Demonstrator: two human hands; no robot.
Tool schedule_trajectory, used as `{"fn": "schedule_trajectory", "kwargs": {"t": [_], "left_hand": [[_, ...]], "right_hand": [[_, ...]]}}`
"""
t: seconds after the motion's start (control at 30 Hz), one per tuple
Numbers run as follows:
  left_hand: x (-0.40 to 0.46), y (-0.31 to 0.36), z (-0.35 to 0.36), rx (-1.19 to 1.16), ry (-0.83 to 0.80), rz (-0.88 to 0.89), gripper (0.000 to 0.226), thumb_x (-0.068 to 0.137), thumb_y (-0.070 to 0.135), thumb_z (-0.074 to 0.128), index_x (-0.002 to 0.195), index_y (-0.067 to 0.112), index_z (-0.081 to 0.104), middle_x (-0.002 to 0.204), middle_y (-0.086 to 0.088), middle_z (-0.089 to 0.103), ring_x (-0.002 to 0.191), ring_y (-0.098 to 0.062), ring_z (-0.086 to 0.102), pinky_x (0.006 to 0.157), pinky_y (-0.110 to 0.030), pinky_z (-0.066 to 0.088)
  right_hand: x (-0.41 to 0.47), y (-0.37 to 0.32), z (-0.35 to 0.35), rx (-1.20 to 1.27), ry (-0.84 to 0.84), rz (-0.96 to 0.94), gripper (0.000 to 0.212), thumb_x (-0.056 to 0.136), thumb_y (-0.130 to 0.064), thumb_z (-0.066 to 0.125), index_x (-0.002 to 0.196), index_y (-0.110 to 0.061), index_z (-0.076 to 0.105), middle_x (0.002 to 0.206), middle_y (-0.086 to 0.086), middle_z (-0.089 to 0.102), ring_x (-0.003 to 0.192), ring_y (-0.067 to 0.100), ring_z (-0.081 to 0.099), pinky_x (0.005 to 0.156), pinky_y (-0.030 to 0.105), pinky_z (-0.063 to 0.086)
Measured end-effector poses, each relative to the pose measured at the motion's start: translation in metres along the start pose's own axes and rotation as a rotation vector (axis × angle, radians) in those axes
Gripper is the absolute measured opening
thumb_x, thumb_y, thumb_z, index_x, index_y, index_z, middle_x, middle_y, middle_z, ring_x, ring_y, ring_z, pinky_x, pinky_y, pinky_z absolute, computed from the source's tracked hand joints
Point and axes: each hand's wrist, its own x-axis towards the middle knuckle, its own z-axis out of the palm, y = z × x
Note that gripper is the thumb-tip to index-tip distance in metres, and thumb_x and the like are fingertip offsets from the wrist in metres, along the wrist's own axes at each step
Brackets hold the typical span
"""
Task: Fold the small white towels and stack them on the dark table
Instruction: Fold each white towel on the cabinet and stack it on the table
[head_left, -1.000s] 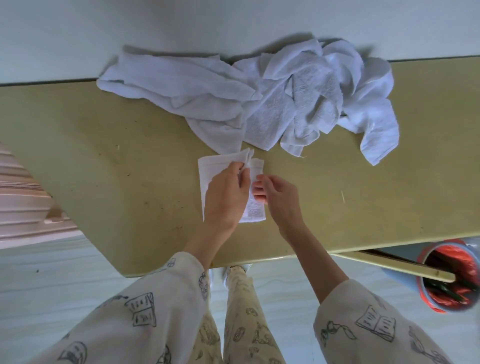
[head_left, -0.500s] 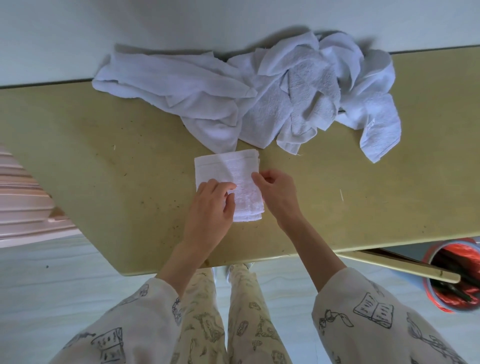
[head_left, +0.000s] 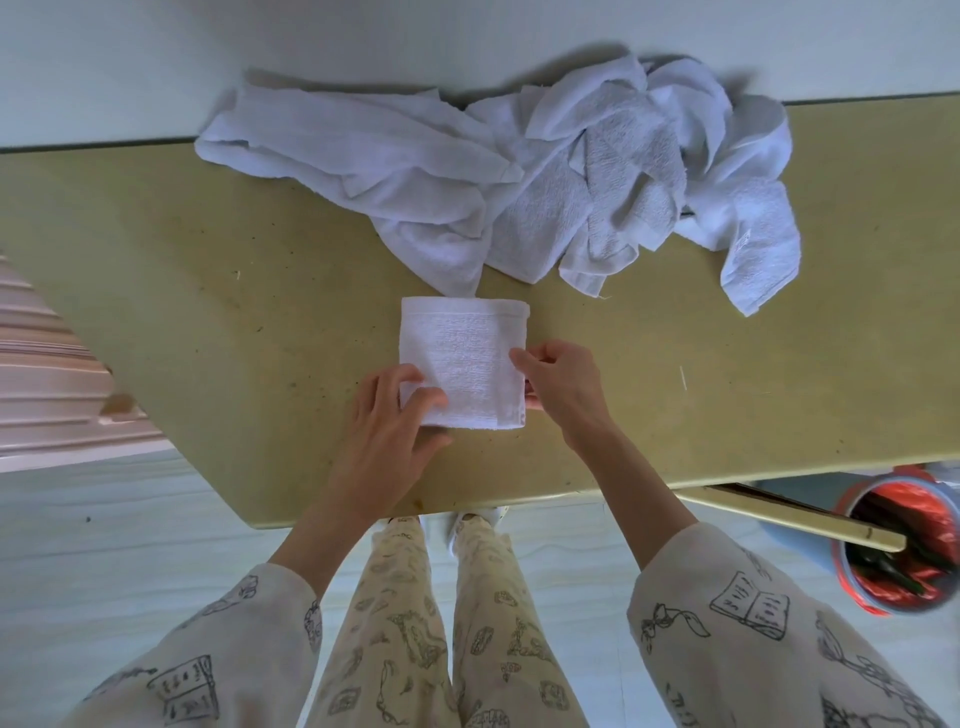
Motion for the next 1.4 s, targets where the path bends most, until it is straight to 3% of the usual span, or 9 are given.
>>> {"fn": "schedule_trajectory", "kwargs": {"t": [0.17, 0.3, 0.6, 0.7, 0.77, 0.87, 0.97, 1.1, 1.4], "left_hand": [[-0.007, -0.010, 0.002, -0.037, 0.116, 0.040, 0.026, 0.075, -0.002, 0.065, 0.091, 0.015, 0.053, 0.111, -0.004, 0.042, 0.099, -0.023, 0.042, 0.073, -0.037, 0.050], [-0.009, -0.015, 0.005, -0.008, 0.141, 0.067, 0.019, 0.078, 0.002, 0.048, 0.093, 0.014, 0.048, 0.103, -0.003, 0.041, 0.092, -0.021, 0.042, 0.069, -0.034, 0.048], [-0.010, -0.006, 0.010, 0.079, 0.146, 0.033, 0.022, 0.078, 0.004, 0.037, 0.094, 0.014, 0.047, 0.085, -0.008, 0.052, 0.082, -0.015, 0.038, 0.072, -0.024, 0.035], [-0.011, -0.006, 0.009, 0.095, 0.149, 0.049, 0.025, 0.079, 0.004, 0.037, 0.096, 0.013, 0.052, 0.083, -0.008, 0.051, 0.080, -0.015, 0.037, 0.067, -0.029, 0.043], [-0.011, -0.004, 0.008, 0.109, 0.143, 0.042, 0.029, 0.080, 0.004, 0.036, 0.103, 0.012, 0.052, 0.084, -0.008, 0.050, 0.079, -0.016, 0.038, 0.065, -0.033, 0.046], [-0.012, -0.002, 0.008, 0.162, 0.144, -0.011, 0.040, 0.079, 0.005, 0.037, 0.117, 0.013, 0.047, 0.092, -0.009, 0.047, 0.081, -0.022, 0.043, 0.071, -0.038, 0.047], [-0.013, 0.000, 0.009, 0.209, 0.123, -0.054, 0.051, 0.078, 0.006, 0.039, 0.128, 0.013, 0.040, 0.115, -0.012, 0.045, 0.099, -0.030, 0.048, 0.085, -0.042, 0.043], [-0.008, -0.002, 0.010, 0.252, 0.045, 0.010, 0.055, 0.082, 0.007, 0.034, 0.137, 0.012, 0.037, 0.145, -0.009, 0.031, 0.134, -0.030, 0.027, 0.106, -0.043, 0.026], [0.012, -0.001, 0.020, 0.212, 0.062, 0.008, 0.048, 0.091, 0.005, 0.030, 0.139, 0.006, 0.033, 0.147, -0.014, 0.033, 0.137, -0.026, 0.024, 0.111, -0.047, 0.026]], "right_hand": [[-0.002, 0.000, 0.002, -0.044, 0.023, -0.024, 0.013, 0.085, -0.023, 0.064, 0.075, -0.015, 0.063, 0.084, 0.008, 0.071, 0.084, 0.025, 0.068, 0.085, 0.044, 0.054], [-0.003, 0.001, 0.003, -0.061, 0.033, -0.037, 0.013, 0.085, -0.023, 0.063, 0.085, -0.010, 0.066, 0.083, 0.009, 0.071, 0.079, 0.025, 0.069, 0.084, 0.043, 0.055], [-0.001, 0.000, 0.004, -0.105, 0.029, -0.056, 0.016, 0.086, -0.024, 0.063, 0.090, -0.009, 0.066, 0.092, 0.007, 0.070, 0.088, 0.026, 0.067, 0.086, 0.043, 0.054], [-0.003, -0.001, 0.004, -0.118, 0.046, -0.088, 0.012, 0.085, -0.025, 0.064, 0.083, -0.014, 0.058, 0.091, 0.006, 0.068, 0.086, 0.024, 0.065, 0.083, 0.041, 0.054], [-0.009, -0.003, 0.006, -0.213, 0.101, -0.168, 0.018, 0.086, -0.025, 0.063, 0.095, -0.012, 0.055, 0.098, 0.006, 0.064, 0.088, 0.022, 0.061, 0.081, 0.034, 0.050], [-0.020, 0.003, 0.017, -0.558, 0.333, -0.531, 0.040, 0.089, -0.024, 0.057, 0.123, -0.005, 0.049, 0.120, 0.013, 0.054, 0.108, 0.030, 0.053, 0.089, 0.037, 0.043], [-0.018, 0.017, 0.036, -0.846, 0.391, -0.800, 0.050, 0.092, -0.028, 0.040, 0.135, -0.003, 0.042, 0.140, 0.018, 0.045, 0.130, 0.035, 0.042, 0.105, 0.048, 0.035], [-0.003, 0.032, 0.048, -0.974, 0.335, -0.840, 0.055, 0.094, -0.030, 0.031, 0.140, -0.001, 0.036, 0.147, 0.016, 0.036, 0.138, 0.029, 0.032, 0.111, 0.048, 0.026], [0.008, 0.040, 0.049, -0.981, 0.324, -0.849, 0.057, 0.095, -0.033, 0.029, 0.140, 0.001, 0.035, 0.149, 0.018, 0.032, 0.140, 0.024, 0.022, 0.114, 0.045, 0.014]]}}
